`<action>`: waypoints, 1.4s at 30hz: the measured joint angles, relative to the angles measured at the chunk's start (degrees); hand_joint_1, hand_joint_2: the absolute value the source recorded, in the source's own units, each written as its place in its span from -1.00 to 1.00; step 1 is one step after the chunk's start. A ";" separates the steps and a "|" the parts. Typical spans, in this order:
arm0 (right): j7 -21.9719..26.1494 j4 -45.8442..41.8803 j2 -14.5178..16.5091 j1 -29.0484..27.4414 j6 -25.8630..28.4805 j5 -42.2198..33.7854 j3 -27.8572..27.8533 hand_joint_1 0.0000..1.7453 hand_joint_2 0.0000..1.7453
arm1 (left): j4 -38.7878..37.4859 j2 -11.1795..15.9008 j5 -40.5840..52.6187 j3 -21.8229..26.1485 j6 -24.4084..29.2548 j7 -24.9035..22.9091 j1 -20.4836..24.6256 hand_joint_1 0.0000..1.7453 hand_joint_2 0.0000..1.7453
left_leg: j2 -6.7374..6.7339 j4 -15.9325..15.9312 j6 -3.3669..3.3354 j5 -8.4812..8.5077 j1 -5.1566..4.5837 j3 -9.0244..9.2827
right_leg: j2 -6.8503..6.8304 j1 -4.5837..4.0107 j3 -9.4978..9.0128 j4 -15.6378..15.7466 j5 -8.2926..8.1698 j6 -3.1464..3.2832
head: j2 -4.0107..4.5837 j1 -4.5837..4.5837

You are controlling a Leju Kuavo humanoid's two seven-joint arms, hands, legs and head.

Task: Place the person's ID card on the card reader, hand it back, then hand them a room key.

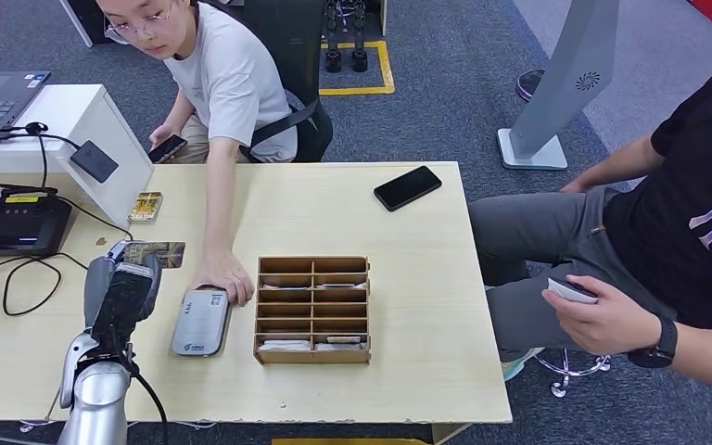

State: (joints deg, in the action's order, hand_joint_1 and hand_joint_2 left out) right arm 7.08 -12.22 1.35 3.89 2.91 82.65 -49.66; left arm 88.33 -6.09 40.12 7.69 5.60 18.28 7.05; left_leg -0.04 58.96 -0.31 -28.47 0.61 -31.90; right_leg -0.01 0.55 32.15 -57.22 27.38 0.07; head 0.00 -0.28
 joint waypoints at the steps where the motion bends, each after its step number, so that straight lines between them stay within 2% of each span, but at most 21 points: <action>1: 0.03 0.01 0.01 0.00 -0.01 0.01 0.00 -1.00 -1.00 | 0.01 -0.01 0.33 0.01 -0.03 -0.22 0.25 1.00 1.00 | 0.00 0.00 0.00 0.00 0.00 0.00 | 0.00 0.00 0.00 0.00 0.00 0.00 | 0.00 0.00; 15: -0.13 0.02 0.14 0.00 -0.07 0.87 -0.26 -1.00 -1.00 | -1.66 0.27 4.82 1.85 0.01 -1.24 0.67 1.00 1.00 | -0.01 0.00 0.00 0.00 0.00 -0.02 | 0.01 0.00 0.02 0.00 0.00 0.00 | 0.00 0.00; 24: 0.21 0.00 0.14 0.02 -0.07 1.03 -1.45 -1.00 -1.00 | -5.54 3.29 2.24 2.36 -6.19 -0.28 -0.91 1.00 1.00 | -0.01 0.00 0.00 0.00 0.01 -0.02 | 0.04 -0.01 0.03 -0.01 0.01 0.00 | 0.00 0.00; 42: 0.26 0.01 0.14 0.04 -0.07 1.91 -1.85 -1.00 -1.00 | -9.22 7.06 0.44 2.02 -8.83 -1.59 -3.23 1.00 1.00 | -0.01 0.00 0.00 0.00 0.01 -0.04 | 0.05 -0.01 0.06 -0.01 0.01 0.00 | 0.00 -0.01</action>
State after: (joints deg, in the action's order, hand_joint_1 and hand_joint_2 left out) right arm 7.34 -12.21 1.49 3.94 2.84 84.55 -51.51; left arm 79.12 0.97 40.56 9.71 -3.23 16.69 3.82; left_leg -0.05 58.96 -0.31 -28.47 0.62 -31.94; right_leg 0.03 0.54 32.21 -57.23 27.39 0.07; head 0.00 -0.28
